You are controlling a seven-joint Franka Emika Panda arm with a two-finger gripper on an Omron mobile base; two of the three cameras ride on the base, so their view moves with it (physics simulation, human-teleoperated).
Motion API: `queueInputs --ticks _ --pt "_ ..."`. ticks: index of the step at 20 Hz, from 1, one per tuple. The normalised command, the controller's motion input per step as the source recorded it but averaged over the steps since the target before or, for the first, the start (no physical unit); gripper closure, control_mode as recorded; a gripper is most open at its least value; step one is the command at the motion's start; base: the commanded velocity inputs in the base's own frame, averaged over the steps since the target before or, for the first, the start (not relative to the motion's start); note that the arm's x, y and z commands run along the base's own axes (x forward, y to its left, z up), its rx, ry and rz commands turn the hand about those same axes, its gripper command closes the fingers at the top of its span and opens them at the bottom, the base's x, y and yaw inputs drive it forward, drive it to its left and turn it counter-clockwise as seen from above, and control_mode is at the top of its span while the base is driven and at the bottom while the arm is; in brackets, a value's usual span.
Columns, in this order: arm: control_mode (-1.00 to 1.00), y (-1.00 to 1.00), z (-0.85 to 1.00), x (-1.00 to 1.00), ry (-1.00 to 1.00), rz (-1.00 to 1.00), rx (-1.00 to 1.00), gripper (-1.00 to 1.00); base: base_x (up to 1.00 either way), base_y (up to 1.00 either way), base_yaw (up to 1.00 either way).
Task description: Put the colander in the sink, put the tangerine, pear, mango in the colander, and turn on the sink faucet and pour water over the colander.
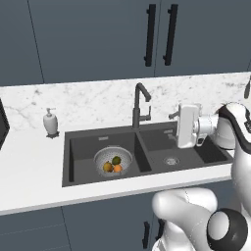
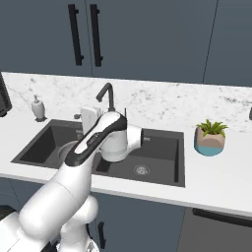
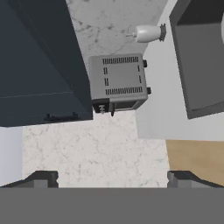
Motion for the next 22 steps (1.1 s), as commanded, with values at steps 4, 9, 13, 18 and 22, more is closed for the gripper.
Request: queueInputs --ticks 4,9,13,18,22 --pt "-1.00 0.00 0.07 0.34 0.01 0.00 0.00 -1.00 0.00 0.00 0.00" --pt "-1.00 0.00 0.00 0.32 0.00 0.00 0.00 -1.00 0.00 0.00 0.00" --pt "-1.00 -0.02 0.00 0.44 0.00 0.00 0.00 -1.00 0.00 0.00 0.00" --pt "-1.00 0.00 0.00 0.23 0.00 0.00 0.00 -1.00 0.00 0.00 0.00" --pt "-1.00 -0.03 0.00 0.18 0.00 0.00 0.00 -1.00 0.00 0.00 0.00"
